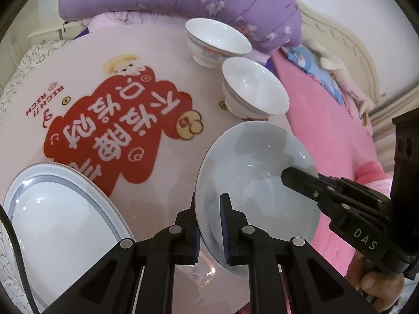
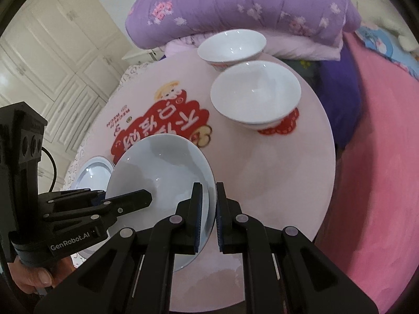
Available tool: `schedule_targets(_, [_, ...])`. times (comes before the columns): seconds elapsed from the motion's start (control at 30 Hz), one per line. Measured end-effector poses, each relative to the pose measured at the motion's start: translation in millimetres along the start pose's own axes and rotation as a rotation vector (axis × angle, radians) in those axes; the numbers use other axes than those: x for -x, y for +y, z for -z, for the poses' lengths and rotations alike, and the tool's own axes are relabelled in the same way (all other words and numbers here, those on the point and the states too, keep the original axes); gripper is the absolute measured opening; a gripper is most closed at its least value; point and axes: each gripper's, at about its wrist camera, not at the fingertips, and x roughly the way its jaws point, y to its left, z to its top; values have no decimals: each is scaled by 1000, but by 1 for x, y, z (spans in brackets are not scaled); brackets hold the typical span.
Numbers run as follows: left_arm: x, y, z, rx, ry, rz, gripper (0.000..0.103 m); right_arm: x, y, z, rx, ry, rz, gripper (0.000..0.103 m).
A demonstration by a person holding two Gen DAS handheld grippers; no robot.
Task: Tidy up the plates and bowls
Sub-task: 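Lift the bowl with both grippers and carry it toward the plate stack, then lower the bowl beside the plate stack and open both grippers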
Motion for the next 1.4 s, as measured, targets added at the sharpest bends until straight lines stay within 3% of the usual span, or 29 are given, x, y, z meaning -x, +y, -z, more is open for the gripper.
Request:
schedule_targets(0.63, [-52, -17, 21, -26, 90, -26, 9, -20, -23, 30, -44, 70, 24, 9])
schedule_targets(0.87, [-56, -21, 20, -47, 78, -28, 9, -22, -28, 32, -57, 82, 7, 12])
schedule_targets(1.0, [-57, -19, 20, -57, 82, -24, 13, -21, -28, 32, -66, 77, -2, 12])
schedule_targets(1.07, [-55, -19, 20, -62, 80, -23, 22, -21, -29, 32, -76, 75, -7, 15])
schedule_targets(1.1, [-54, -19, 19, -61, 76, -24, 27, -21, -30, 32, -85, 72, -12, 21])
schedule_targets(1.17, [-51, -19, 18, -55, 60, -31, 53, -19, -33, 32, -94, 53, -26, 50])
schedule_targets(1.2, [-49, -18, 18, -54, 50, -50, 58, -16, -37, 32, -109, 26, -32, 75])
schedule_targets(1.23, [-46, -18, 18, -52, 37, -58, 69, -13, -40, 31, -121, 5, -39, 95])
schedule_targets(1.27, [-41, -16, 18, -47, 19, -53, 79, -11, -43, 29, -133, -15, -48, 99])
schedule_targets(1.3, [-38, -15, 17, -42, 6, -54, 83, -9, -46, 27, -145, -32, -54, 100])
schedule_targets(1.4, [-26, -11, 15, -30, -35, -76, 86, -5, -53, 19, -173, -54, -69, 103])
